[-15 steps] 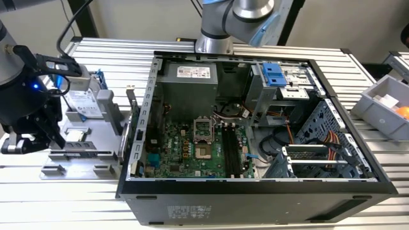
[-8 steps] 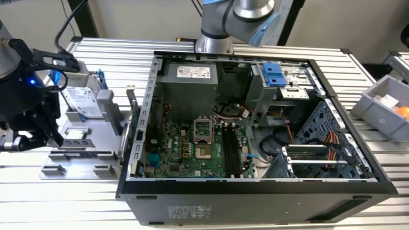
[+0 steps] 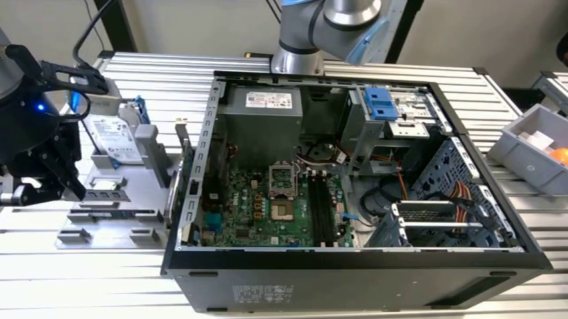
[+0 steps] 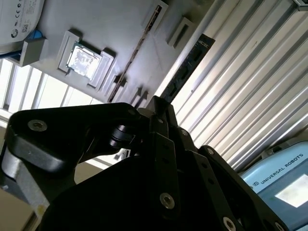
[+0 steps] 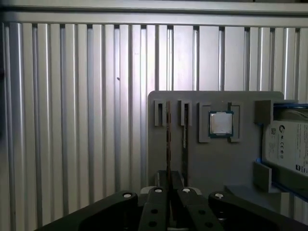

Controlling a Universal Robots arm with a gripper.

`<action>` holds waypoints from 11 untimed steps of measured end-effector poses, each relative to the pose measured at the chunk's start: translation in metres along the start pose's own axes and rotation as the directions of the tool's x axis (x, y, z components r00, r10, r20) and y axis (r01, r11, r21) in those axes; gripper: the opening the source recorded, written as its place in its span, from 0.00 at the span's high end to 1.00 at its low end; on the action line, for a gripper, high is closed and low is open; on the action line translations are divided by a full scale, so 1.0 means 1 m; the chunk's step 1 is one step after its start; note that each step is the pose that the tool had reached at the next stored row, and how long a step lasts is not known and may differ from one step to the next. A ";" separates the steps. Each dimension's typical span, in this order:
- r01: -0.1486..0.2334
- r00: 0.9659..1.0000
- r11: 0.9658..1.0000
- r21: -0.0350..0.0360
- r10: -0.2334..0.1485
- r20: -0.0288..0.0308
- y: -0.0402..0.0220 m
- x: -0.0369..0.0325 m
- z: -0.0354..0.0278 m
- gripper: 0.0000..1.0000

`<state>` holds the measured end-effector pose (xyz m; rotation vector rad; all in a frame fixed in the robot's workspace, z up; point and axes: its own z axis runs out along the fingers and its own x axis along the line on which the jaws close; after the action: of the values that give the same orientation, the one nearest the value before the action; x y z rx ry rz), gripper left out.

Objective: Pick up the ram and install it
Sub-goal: 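Pick up the ram and move it above insertion slot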

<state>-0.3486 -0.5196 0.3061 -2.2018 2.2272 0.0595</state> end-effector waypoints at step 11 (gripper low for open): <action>0.000 1.000 1.000 0.000 0.000 0.000 0.0002 -0.0003 -0.0089 1.00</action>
<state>-0.3486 -0.5195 0.3150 -2.2018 2.2272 0.0596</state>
